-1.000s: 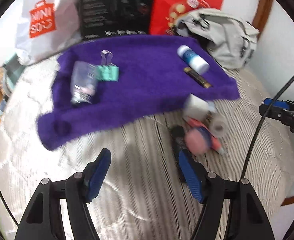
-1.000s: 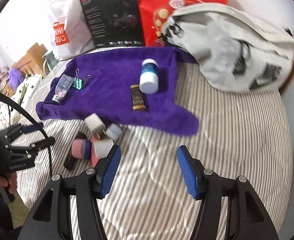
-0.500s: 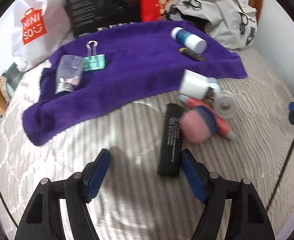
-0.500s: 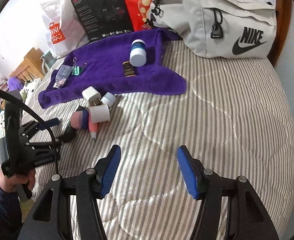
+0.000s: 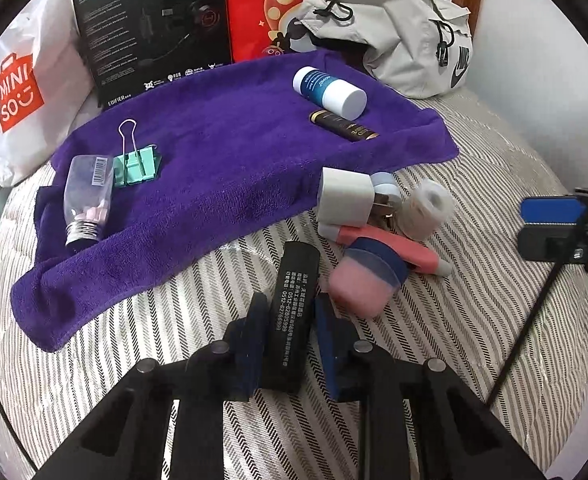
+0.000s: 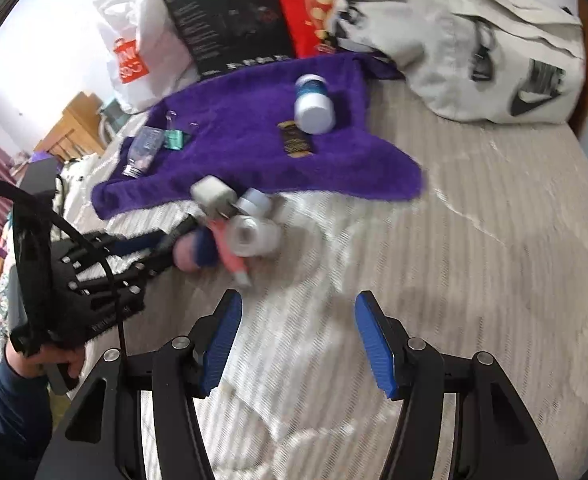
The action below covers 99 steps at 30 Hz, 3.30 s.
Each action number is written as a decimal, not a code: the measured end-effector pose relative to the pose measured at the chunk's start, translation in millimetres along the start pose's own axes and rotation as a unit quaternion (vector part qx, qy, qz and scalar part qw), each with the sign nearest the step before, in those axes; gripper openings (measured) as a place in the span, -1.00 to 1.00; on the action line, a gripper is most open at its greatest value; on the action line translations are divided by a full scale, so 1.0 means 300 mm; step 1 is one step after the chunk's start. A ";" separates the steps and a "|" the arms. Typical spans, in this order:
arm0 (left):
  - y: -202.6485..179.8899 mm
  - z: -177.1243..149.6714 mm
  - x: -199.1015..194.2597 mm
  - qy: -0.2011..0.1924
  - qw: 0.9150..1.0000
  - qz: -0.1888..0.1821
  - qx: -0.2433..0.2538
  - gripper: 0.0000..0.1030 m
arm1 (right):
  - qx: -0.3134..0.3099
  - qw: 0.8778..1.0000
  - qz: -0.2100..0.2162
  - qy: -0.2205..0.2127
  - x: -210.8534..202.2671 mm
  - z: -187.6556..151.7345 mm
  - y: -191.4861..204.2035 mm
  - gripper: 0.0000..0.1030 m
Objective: Organize rigid objects
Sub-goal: 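Lower the left tool onto the black case and close it, then lift the black case with the left tool while the right tool grasps the white tape roll, then carry the case and tape roll onto the purple towel and open both tools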
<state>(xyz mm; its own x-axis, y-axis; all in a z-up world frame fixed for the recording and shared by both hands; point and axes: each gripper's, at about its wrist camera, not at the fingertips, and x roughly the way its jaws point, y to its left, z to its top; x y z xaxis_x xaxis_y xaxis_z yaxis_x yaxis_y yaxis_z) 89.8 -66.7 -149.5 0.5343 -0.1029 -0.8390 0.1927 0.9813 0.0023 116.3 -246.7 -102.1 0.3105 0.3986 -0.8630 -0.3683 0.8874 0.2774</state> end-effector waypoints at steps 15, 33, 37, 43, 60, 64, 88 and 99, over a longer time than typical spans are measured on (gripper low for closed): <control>0.049 -0.033 -0.022 0.005 1.000 -0.013 -0.028 -0.59 | -0.040 0.998 -0.046 0.001 0.196 0.094 0.064 0.10; 0.112 -0.044 -0.040 0.004 0.998 -0.037 -0.056 -0.59 | -0.052 0.998 -0.040 -0.002 0.179 0.102 0.037 -0.43; 0.177 -0.063 -0.056 0.006 0.996 -0.033 -0.077 -0.59 | -0.043 0.999 -0.033 -0.005 0.144 0.101 0.022 -0.43; 0.241 -0.071 -0.095 -0.004 0.994 -0.035 -0.102 -0.59 | -0.037 0.999 -0.024 -0.005 0.115 0.096 0.014 -0.43; 0.286 0.050 -0.152 -0.025 0.995 -0.015 -0.091 -0.60 | -0.063 0.998 0.019 -0.020 0.095 0.210 0.083 -0.43; 0.302 0.093 -0.150 -0.030 0.995 -0.012 -0.089 -0.60 | -0.071 0.997 0.024 -0.028 0.104 0.274 0.096 -0.43; 0.405 0.253 0.068 0.006 0.995 -0.023 -0.094 -0.59 | -0.113 0.993 -0.017 0.017 0.378 0.437 0.158 -0.43; 0.394 0.262 0.095 0.018 0.996 -0.023 -0.082 -0.59 | -0.144 0.989 -0.035 0.022 0.413 0.425 0.180 -0.42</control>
<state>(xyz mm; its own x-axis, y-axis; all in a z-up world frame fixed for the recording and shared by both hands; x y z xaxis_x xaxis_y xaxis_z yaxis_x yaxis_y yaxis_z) 192.5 33.5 -130.4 0.4984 -0.1447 -0.8548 0.0767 0.9895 -0.1228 246.7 -119.9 -140.2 0.3079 0.3216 -0.8954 -0.5834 0.8072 0.0894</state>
